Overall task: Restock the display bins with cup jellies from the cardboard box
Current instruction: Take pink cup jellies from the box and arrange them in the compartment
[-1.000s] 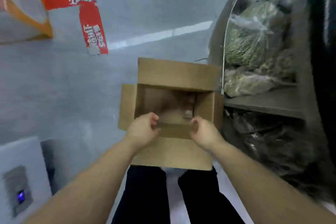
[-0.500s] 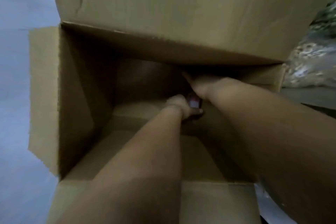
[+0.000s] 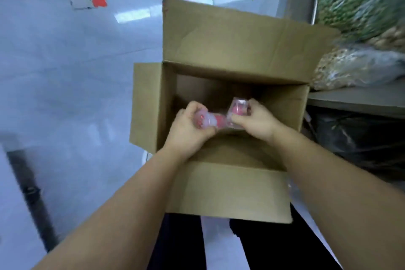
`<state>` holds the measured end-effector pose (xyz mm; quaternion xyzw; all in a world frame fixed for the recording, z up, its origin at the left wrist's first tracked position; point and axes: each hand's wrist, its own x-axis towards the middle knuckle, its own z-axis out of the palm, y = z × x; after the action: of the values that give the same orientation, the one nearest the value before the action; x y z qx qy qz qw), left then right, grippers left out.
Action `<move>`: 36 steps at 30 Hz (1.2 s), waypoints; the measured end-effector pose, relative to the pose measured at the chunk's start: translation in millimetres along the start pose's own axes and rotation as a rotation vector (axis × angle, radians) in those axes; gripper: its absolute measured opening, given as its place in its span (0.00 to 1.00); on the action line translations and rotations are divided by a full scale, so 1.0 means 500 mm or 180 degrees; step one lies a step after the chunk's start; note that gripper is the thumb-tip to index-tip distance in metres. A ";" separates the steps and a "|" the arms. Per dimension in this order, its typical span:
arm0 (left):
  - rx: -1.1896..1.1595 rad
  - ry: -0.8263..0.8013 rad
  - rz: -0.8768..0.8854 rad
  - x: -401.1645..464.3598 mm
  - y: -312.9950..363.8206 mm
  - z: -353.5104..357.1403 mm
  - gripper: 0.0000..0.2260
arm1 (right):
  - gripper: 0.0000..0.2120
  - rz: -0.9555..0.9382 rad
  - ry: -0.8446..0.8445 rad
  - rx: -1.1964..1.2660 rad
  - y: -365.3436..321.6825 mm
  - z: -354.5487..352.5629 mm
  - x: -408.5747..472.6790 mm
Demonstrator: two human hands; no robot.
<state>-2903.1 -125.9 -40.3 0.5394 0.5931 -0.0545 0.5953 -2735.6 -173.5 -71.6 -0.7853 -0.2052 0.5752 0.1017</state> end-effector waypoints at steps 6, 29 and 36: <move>-0.0093 0.0562 0.0729 -0.303 0.207 -0.149 0.23 | 0.09 0.0492 -0.0632 0.3358 -0.160 -0.053 -0.406; -0.0315 -0.1183 0.3059 -0.922 0.859 -0.105 0.22 | 0.31 -0.2212 0.2996 0.0747 -0.232 -0.495 -1.286; -0.0025 -0.1932 0.3142 -0.992 0.947 0.030 0.29 | 0.27 -0.2119 0.2890 0.1688 -0.123 -0.586 -1.377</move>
<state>-2704.0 -226.3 608.0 0.7101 0.0742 0.0795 0.6957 -2646.2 -398.5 638.8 -0.7935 -0.2255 0.1528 0.5442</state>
